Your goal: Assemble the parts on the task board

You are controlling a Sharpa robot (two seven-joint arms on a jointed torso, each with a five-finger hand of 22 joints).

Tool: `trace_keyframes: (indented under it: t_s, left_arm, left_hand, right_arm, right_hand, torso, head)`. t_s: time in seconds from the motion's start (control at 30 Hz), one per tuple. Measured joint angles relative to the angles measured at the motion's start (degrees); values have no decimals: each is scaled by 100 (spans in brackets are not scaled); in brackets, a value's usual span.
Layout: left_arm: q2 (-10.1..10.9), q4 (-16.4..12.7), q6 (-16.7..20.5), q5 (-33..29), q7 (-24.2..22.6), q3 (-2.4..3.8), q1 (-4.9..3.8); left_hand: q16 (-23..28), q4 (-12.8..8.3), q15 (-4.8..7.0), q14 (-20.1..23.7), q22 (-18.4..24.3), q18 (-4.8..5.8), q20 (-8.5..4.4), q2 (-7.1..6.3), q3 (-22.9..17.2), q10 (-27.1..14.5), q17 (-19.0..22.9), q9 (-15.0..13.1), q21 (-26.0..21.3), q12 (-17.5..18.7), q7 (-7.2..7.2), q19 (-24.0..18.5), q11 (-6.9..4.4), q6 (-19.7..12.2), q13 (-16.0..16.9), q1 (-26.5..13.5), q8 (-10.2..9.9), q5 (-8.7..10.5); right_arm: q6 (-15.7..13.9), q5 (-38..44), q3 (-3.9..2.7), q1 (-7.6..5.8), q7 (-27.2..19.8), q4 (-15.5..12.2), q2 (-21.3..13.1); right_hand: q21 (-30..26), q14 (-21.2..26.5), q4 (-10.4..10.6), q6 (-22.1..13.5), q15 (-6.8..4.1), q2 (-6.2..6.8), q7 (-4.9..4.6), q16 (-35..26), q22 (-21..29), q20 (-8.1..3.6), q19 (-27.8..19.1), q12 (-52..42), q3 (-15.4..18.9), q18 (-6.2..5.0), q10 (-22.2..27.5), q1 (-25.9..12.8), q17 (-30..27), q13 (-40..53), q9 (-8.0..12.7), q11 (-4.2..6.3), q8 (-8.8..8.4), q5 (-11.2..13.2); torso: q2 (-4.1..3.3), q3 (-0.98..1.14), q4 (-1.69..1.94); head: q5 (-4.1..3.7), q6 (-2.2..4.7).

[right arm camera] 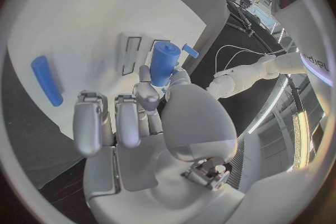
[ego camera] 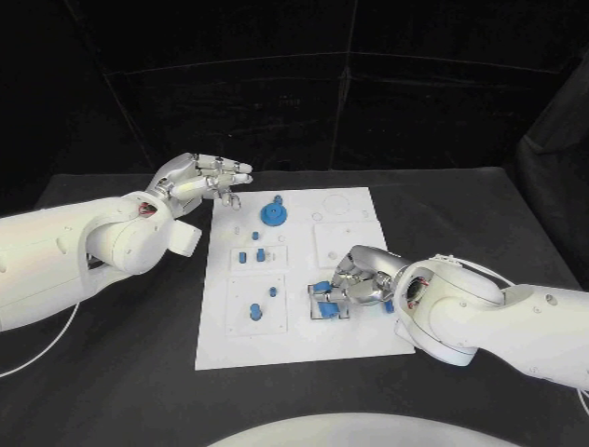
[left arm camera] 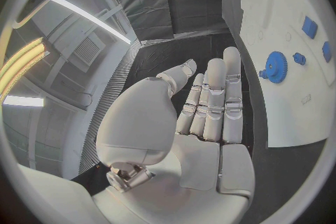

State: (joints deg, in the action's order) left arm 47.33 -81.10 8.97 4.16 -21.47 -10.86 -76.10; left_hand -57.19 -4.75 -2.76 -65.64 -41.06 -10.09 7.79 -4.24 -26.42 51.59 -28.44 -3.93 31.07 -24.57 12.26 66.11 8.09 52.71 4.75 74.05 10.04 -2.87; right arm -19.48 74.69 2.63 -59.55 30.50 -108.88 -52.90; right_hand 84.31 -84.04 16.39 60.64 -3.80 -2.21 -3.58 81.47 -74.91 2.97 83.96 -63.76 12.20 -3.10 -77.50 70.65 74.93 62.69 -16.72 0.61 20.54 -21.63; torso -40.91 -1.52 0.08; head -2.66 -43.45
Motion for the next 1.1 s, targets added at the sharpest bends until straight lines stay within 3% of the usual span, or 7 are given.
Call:
trace_keyframes:
  t_s: [0.17, 0.33, 0.43, 0.57, 0.7, 0.83, 1.1]
  left_arm:
    - [1, 0, -1, 0, 0, 0, 0]
    - [-1, 1, -2, 0, 1, 1, -1]
    - [-3, 1, -2, 0, 1, 1, -1]
    - [-4, 2, -2, 0, 2, 1, -1]
    - [-3, 2, -2, 0, 3, 1, -1]
    - [1, 2, -3, 0, 5, 0, -1]
    - [6, 9, -5, 0, 7, 0, -1]
  left_hand:
    - [0, 0, 0, 0, 0, 0, 0, 0, 0, 0, 0, 0, 0, 0, 0, 0, 0, 0, 0, 0, 0, 0]
    - [0, 0, 0, 0, 0, 0, 0, 0, 0, 0, 0, 0, 0, 0, 0, 0, 0, 0, 0, 0, 0, 0]
    - [0, 0, 0, 0, -1, 0, 0, 0, 0, 0, 0, 0, 0, 0, 0, 0, 0, 0, 0, 0, 0, 0]
    - [0, 0, 0, 0, -1, 0, 0, 0, 0, 0, -1, 0, 0, 0, 0, 0, 0, 0, 0, 0, 0, 0]
    - [0, 0, 0, 0, -1, 0, 0, 0, 0, 0, -1, 0, 0, 0, 0, 0, 0, 0, 0, 0, 0, 0]
    - [0, 0, 0, 0, -1, 0, 0, 0, 0, 0, -1, 0, 0, 0, 0, 0, 0, 0, 0, 0, 0, 0]
    - [0, 0, 0, 0, -1, 0, 0, 0, 0, 0, -1, 0, 0, 0, 0, 0, 0, 0, 0, 0, 0, 0]
  right_arm:
    - [72, 61, 0, 0, 113, 33, 78]
    - [87, 159, 0, 0, 182, 62, 109]
    - [85, 224, -1, 0, 212, 80, 113]
    - [74, 319, -1, 0, 240, 86, 115]
    - [65, 403, -1, 0, 242, 47, 73]
    - [59, 461, -1, 0, 146, -39, -49]
    - [127, 477, -1, 0, -240, -185, -233]
  right_hand:
    - [0, 0, 9, 2, 0, 3, 2, 0, 0, 0, 0, 76, 105, 0, 0, -94, 0, -15, -57, 0, 2, 138]
    - [-75, 0, 13, 10, 0, 85, 10, -106, 0, -54, -55, 339, 391, 0, 98, -592, -80, -170, -140, -12, -45, 1267]
    - [-168, 0, 63, -66, 0, 526, -67, -162, 0, -20, -147, 721, 260, 0, 297, -1083, -158, -459, -191, -41, -109, 1809]
    - [-252, 0, 68, -143, 0, 1013, -85, -245, 0, -21, -207, 1077, -82, 0, 444, -1508, -247, -728, -237, -72, -147, 1877]
    - [-252, 1, 57, -143, 0, 996, -85, -245, 0, 0, -228, 1121, -221, -1, 464, -1431, -264, -773, -271, -92, -147, 1877]
    - [-252, 1, -25, -143, 0, 783, -85, -267, 0, -1, -228, 1121, -408, 0, 464, -836, -257, -727, -336, -92, -147, 1814]
    - [-252, 1, -330, -162, 0, 646, -66, -267, 1, -1, -228, 1054, -362, 0, 388, -54, -215, -564, -476, -81, -125, 1681]
  torso:
    - [0, 3, -3]
    - [0, 5, -7]
    - [0, 5, -10]
    - [-1, 5, -10]
    - [-1, 8, -10]
    - [0, 10, -10]
    - [2, 12, -14]
  head:
    - [15, -10]
    - [26, -14]
    - [29, -13]
    - [32, -20]
    - [37, -26]
    - [49, -36]
    - [55, -54]
